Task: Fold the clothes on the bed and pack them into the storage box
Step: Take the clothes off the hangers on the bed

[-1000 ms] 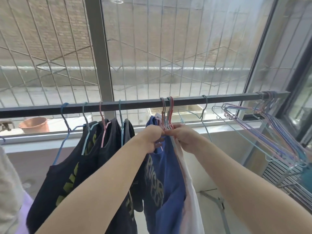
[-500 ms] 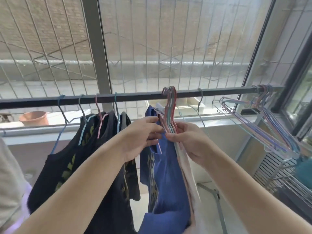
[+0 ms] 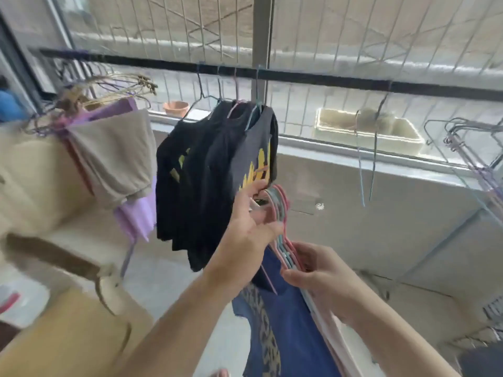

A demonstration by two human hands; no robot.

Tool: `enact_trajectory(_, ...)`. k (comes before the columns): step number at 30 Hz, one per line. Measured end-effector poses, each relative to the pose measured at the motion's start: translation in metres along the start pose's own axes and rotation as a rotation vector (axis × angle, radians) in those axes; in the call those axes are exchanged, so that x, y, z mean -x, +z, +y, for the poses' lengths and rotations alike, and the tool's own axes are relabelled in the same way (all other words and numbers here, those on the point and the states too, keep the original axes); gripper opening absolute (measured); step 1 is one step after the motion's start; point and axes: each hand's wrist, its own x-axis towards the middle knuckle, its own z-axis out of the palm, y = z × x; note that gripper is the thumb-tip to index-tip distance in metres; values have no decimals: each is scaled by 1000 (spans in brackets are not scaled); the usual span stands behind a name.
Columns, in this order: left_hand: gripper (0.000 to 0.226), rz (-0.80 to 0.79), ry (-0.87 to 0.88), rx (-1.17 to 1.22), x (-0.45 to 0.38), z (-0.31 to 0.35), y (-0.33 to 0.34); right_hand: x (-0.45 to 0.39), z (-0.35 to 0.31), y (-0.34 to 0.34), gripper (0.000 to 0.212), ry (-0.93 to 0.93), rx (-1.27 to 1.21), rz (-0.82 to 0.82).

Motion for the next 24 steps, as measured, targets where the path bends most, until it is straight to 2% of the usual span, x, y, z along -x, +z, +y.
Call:
enact_trajectory(2,60,50,43,55,52,-7,3,25,14,21,38,13,62,-105)
enact_trajectory(4,61,149,53,-15,105,-15,-1,51,21,50,41,26,139,-230)
enact_trajectory(9,57,410,-22,27,240,-9,-32,109,11,128,39,35,318,-528)
enact_trajectory(11,53,523,-7,171,290,-4,-52,132,3,160,40,30,274,-640)
enact_trajectory(13,44,626,47,379,343,8,-71,155,-5,189,36,2,206,-663)
enact_trajectory(15,43,738,130,480,401,25,-87,177,-11,215,32,-22,213,-665)
enact_trajectory(17,45,853,178,461,450,39,-103,198,-17,241,25,-56,251,-759)
enact_trajectory(20,42,1002,236,333,530,50,-133,236,-25,315,21,-180,357,-955)
enact_trajectory(24,45,1100,225,94,645,56,-179,288,-43,442,23,-393,331,-930)
